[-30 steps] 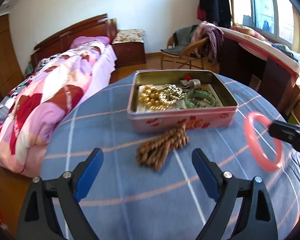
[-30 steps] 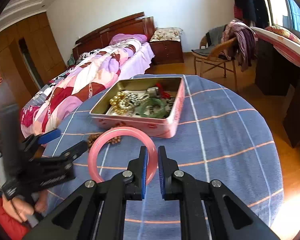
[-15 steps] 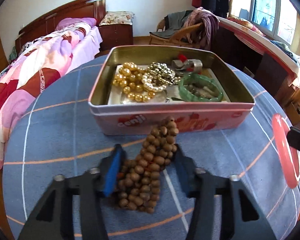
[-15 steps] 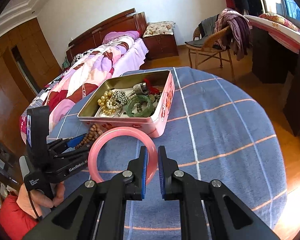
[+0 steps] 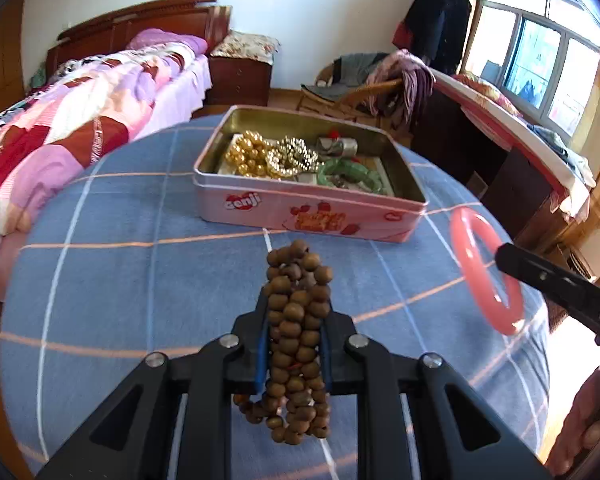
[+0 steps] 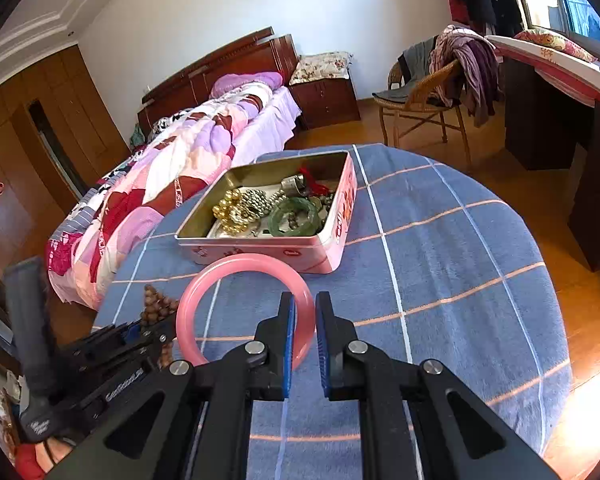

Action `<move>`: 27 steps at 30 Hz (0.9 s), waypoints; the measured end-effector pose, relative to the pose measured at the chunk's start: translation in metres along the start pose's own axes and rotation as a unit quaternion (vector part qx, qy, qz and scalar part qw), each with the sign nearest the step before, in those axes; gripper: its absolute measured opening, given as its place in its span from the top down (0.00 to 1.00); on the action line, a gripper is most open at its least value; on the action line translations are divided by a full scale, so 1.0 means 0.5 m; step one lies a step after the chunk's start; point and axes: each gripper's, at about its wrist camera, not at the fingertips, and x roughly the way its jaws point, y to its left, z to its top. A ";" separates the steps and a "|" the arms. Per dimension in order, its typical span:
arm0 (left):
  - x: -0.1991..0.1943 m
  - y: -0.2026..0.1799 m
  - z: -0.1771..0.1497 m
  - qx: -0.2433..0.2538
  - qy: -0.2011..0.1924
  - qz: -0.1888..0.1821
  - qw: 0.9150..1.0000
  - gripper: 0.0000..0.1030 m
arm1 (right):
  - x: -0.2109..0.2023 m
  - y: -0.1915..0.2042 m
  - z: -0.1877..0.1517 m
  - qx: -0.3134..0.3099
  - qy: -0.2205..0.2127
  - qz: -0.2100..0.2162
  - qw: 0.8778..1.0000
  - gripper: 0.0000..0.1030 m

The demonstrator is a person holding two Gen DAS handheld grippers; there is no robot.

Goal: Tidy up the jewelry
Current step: 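Carry the pink bangle to the tin with the right tool while the left tool carries the wooden beads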

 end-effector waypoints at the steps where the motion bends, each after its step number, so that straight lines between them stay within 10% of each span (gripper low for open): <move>1: -0.012 -0.003 -0.002 -0.001 -0.004 0.003 1.000 0.80 | -0.008 0.002 -0.001 -0.001 -0.004 0.001 1.000 0.91; 27: -0.166 0.015 0.002 -0.026 -0.087 0.085 0.992 0.80 | -0.141 0.092 -0.020 -0.043 -0.065 0.023 0.997 0.90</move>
